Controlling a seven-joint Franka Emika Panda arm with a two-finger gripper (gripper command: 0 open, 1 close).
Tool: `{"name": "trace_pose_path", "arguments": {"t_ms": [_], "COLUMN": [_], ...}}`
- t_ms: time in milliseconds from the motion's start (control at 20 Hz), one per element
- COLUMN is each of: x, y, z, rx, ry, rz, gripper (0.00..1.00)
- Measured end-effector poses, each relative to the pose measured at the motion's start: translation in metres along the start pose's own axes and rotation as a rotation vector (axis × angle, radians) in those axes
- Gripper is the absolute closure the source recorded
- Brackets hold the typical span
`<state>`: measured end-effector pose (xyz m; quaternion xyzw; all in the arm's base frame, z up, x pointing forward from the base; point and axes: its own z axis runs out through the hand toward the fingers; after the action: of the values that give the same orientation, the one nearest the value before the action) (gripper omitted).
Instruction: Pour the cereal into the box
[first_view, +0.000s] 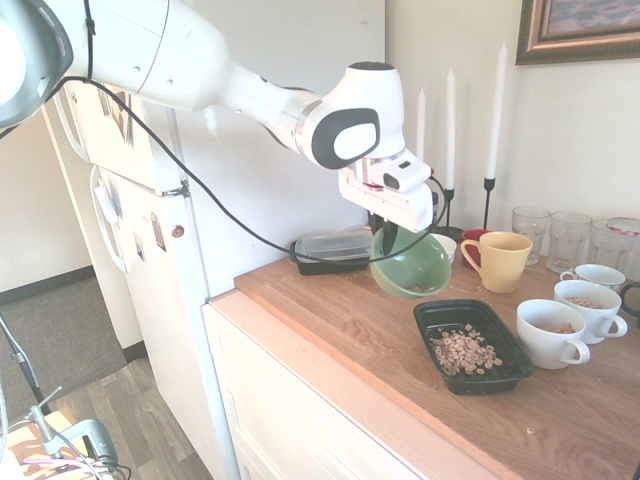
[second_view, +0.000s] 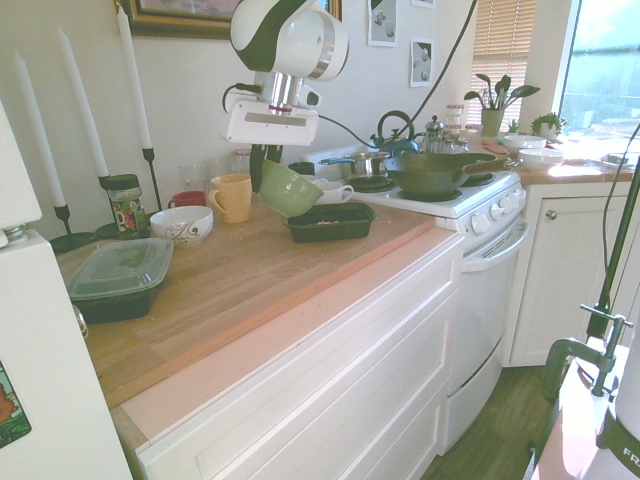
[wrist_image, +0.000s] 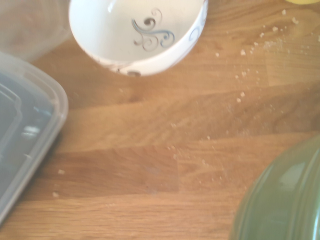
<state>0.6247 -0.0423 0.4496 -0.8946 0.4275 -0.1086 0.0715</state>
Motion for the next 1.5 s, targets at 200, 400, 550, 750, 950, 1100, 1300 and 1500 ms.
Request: {"name": "trace_pose_path", "arguments": {"t_ms": [200, 400, 550, 750, 950, 1100, 1300, 1500], "x": [-0.037, -0.055, -0.078, -0.112, -0.131, -0.139, -0.142, -0.144], "y": [-0.028, -0.044, -0.064, -0.086, -0.093, -0.093, -0.094, -0.094], "z": [0.023, 0.052, 0.075, 0.102, 0.127, 0.145, 0.147, 0.148], "rx": [-0.159, -0.285, -0.327, -0.362, -0.385, -0.403, -0.405, -0.403], "ry": [0.168, 0.320, 0.341, 0.357, 0.359, 0.361, 0.370, 0.376], "rz": [-0.033, -0.088, -0.142, -0.199, -0.232, -0.241, -0.243, -0.233], "gripper": [1.00, 1.00, 1.00, 1.00, 1.00, 1.00, 1.00, 0.00]}}
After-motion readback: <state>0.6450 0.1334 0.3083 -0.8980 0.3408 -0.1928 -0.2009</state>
